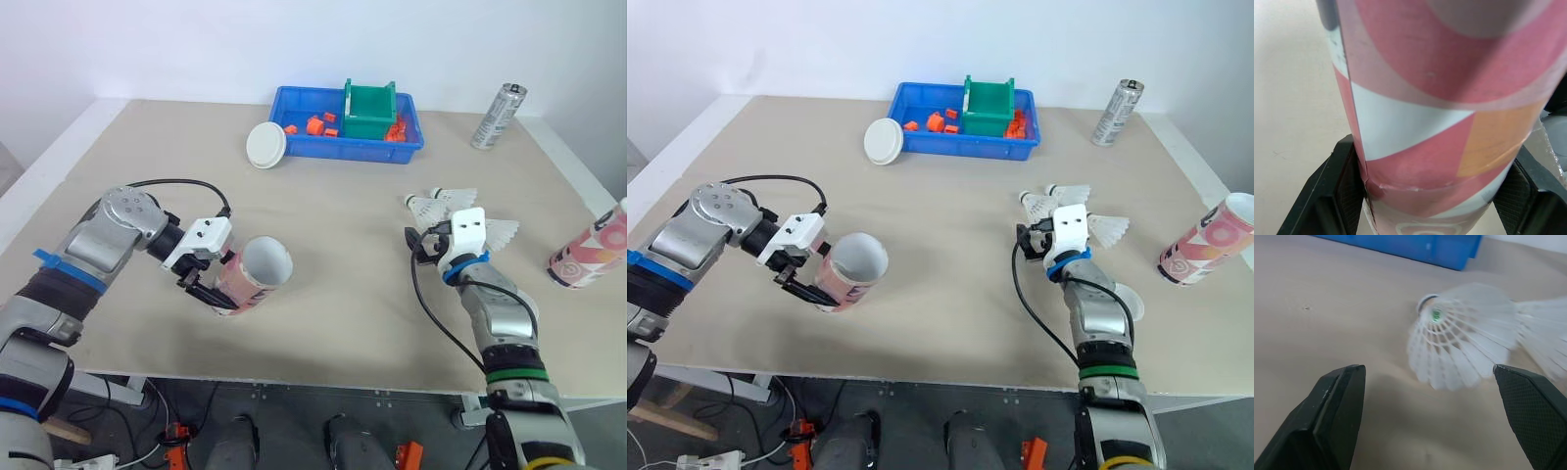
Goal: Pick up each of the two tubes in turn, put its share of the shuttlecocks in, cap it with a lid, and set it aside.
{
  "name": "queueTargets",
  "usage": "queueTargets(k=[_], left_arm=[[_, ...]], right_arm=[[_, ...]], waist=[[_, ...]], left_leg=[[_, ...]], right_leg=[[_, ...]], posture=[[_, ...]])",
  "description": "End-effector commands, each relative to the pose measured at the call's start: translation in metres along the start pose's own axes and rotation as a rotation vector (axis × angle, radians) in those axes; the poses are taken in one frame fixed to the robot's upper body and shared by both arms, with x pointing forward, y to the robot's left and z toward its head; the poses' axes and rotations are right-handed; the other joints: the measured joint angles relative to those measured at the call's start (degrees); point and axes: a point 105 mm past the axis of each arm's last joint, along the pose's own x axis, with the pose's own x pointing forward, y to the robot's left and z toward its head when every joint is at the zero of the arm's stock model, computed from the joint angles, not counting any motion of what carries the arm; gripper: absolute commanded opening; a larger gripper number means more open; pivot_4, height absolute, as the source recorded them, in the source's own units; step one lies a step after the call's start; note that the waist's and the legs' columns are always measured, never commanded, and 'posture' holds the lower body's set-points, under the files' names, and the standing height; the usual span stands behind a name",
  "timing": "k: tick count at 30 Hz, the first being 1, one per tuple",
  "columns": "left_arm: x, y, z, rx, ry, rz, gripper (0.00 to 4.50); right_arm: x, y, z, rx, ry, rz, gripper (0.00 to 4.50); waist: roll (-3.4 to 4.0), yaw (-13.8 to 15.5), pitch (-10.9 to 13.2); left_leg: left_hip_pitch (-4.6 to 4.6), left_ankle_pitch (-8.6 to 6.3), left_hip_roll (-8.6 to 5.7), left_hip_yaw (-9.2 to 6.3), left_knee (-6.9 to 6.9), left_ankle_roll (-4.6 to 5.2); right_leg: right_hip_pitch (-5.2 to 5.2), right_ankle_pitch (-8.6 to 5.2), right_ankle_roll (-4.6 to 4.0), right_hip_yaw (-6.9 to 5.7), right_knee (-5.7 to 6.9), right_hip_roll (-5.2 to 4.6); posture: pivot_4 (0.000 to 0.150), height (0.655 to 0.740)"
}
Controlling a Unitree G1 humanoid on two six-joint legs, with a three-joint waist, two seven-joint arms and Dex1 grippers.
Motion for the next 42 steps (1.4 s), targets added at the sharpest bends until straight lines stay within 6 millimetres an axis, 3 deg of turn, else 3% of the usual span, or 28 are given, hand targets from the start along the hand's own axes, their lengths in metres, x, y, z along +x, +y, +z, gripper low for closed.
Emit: queueTargets(k=[1,9,10,11,18,19,25,28,30,33,35,39,42], left_arm=[[0.009,-0.006,-0.006,-0.019,0.01,-0.044,3.32],[0.012,-0.008,-0.007,-0.019,0.004,-0.045,3.32],[0.012,-0.008,-0.008,-0.019,0.005,-0.044,3.27],[0.012,-0.008,-0.009,-0.02,0.005,-0.043,3.27],[0.014,-0.008,-0.014,-0.024,0.013,-0.039,3.27],[0.014,-0.007,-0.015,-0.026,0.014,-0.038,3.27],[0.017,-0.007,-0.014,-0.03,-0.002,-0.034,3.27],[0.019,-0.007,-0.014,-0.032,-0.006,-0.037,3.27],[0.019,-0.008,-0.015,-0.036,-0.006,-0.038,3.27],[0.019,-0.008,-0.015,-0.043,-0.009,-0.037,3.27],[0.019,-0.007,-0.015,-0.047,-0.014,-0.035,3.27],[0.018,-0.005,-0.012,-0.055,-0.034,-0.029,3.27],[0.018,-0.004,-0.005,-0.056,-0.072,-0.028,3.27]], right_arm=[[0.009,-0.003,0.013,-0.024,-0.046,0.007,4.5],[0.027,0.002,0.015,-0.03,-0.031,0.007,4.5],[0.029,0.002,0.016,-0.026,-0.028,0.003,3.96],[0.03,0.002,0.016,-0.026,-0.028,0.001,3.77],[0.034,0.007,0.02,-0.019,-0.056,0.033,0.4],[0.033,0.008,0.021,-0.018,-0.063,0.036,0.12],[0.026,0.01,0.041,-0.064,-0.179,0.062,0.12],[0.013,0.017,0.07,-0.115,-0.303,0.131,0.12],[-0.013,0.035,0.106,-0.226,-0.431,0.283,0.12],[-0.063,0.073,0.138,-0.443,-0.49,0.591,0.12],[-0.091,0.09,0.14,-0.599,-0.43,0.755,0.12],[-0.128,0.11,0.143,-0.686,-0.348,0.951,0.12],[-0.143,0.125,0.148,-0.749,-0.352,1.041,0.12]], waist=[[0.0,0.0,0.0],[0.05,-0.2,0.0],[0.06,-0.2,0.0],[0.06,-0.2,0.0],[0.08,-0.2,0.0],[0.09,-0.2,0.0],[0.18,-0.1,-0.1],[0.25,-0.1,-0.1],[0.45,0.1,0.0],[0.71,0.1,0.0],[0.81,0.1,0.0],[0.76,0.1,-0.1],[0.75,0.1,-0.1]], left_leg=[[0.0,0.0,0.0,0.0,0.0,0.0],[0.06,0.0,-0.01,0.0,0.0,0.0],[0.06,0.0,-0.01,0.0,0.0,0.0],[0.06,0.0,-0.01,0.0,0.0,0.0],[0.06,0.0,-0.02,-0.01,0.0,0.0],[0.08,0.0,-0.02,-0.01,0.0,0.0],[0.09,0.01,-0.03,-0.01,0.01,0.02],[0.08,0.01,-0.04,-0.02,0.01,0.02],[0.06,0.01,-0.05,-0.03,0.0,0.02],[0.0,0.01,-0.1,-0.06,-0.01,0.02],[0.04,-0.01,-0.08,-0.06,-0.01,0.04],[0.14,-0.01,-0.02,-0.07,0.01,0.05],[0.12,0.01,-0.03,-0.03,0.08,0.07]], right_leg=[[0.0,0.0,0.0,0.0,0.0,0.0],[0.04,0.01,0.0,0.0,0.0,0.0],[0.05,0.01,0.0,0.0,0.0,0.0],[0.05,0.01,0.0,0.0,0.0,0.0],[0.08,0.0,0.0,0.0,-0.01,-0.02],[0.08,0.0,0.0,0.0,0.0,-0.02],[0.11,0.01,0.01,0.0,0.0,-0.02],[0.11,0.0,0.03,0.01,0.0,-0.03],[0.11,-0.02,0.05,0.01,-0.01,-0.03],[0.1,-0.09,0.09,0.02,-0.01,-0.05],[0.11,-0.11,0.07,0.0,0.0,-0.04],[0.19,-0.11,-0.02,-0.03,0.01,-0.01],[0.19,-0.23,-0.25,0.0,0.0,-0.04]], posture=[[0.15,0.7367],[0.15,0.7367],[0.15,0.7367],[0.15,0.7367],[0.15,0.7367],[0.15,0.7367],[0.15,0.7367],[0.15,0.7367],[0.15,0.7367],[0.15,0.7367],[0.15,0.7367],[0.15,0.7367],[0.15,0.7367]])
